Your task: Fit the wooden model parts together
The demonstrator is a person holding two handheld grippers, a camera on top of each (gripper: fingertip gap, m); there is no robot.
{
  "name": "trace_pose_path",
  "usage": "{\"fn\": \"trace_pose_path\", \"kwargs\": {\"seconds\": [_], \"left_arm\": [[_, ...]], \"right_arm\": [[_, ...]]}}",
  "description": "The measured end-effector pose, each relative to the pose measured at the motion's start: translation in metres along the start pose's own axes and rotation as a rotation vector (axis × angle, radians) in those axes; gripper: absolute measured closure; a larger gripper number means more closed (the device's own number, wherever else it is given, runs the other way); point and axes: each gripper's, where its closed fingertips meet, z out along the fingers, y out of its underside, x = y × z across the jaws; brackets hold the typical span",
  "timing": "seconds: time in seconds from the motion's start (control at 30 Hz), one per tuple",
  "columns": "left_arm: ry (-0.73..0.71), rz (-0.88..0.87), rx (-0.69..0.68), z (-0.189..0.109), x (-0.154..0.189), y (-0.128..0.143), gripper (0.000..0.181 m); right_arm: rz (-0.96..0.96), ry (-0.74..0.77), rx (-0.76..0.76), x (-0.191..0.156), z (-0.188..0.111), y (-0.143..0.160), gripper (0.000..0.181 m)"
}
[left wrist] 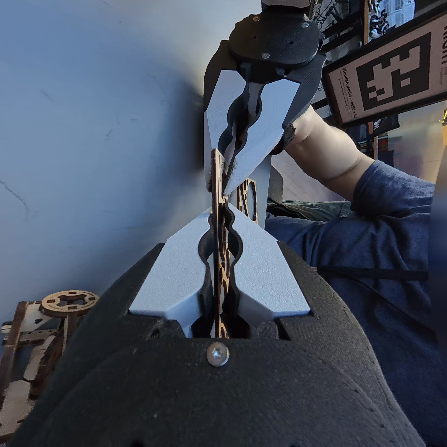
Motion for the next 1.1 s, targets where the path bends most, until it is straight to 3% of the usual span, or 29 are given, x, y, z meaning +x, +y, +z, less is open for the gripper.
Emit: {"fn": "trace_pose_path", "kwargs": {"seconds": [0.23, 0.57, 1.1], "left_arm": [[-0.039, 0.001, -0.011, 0.001, -0.004, 0.003, 0.180], [0.022, 0.015, -0.027, 0.000, 0.003, 0.006, 0.180], [-0.005, -0.017, -0.036, 0.005, -0.007, 0.014, 0.180]], "right_arm": [[-0.016, 0.028, -0.021, 0.003, 0.003, 0.003, 0.175], [0.004, -0.048, -0.081, -0.006, 0.002, 0.012, 0.174], [0.000, 0.043, -0.135, 0.006, 0.007, 0.019, 0.176]]}}
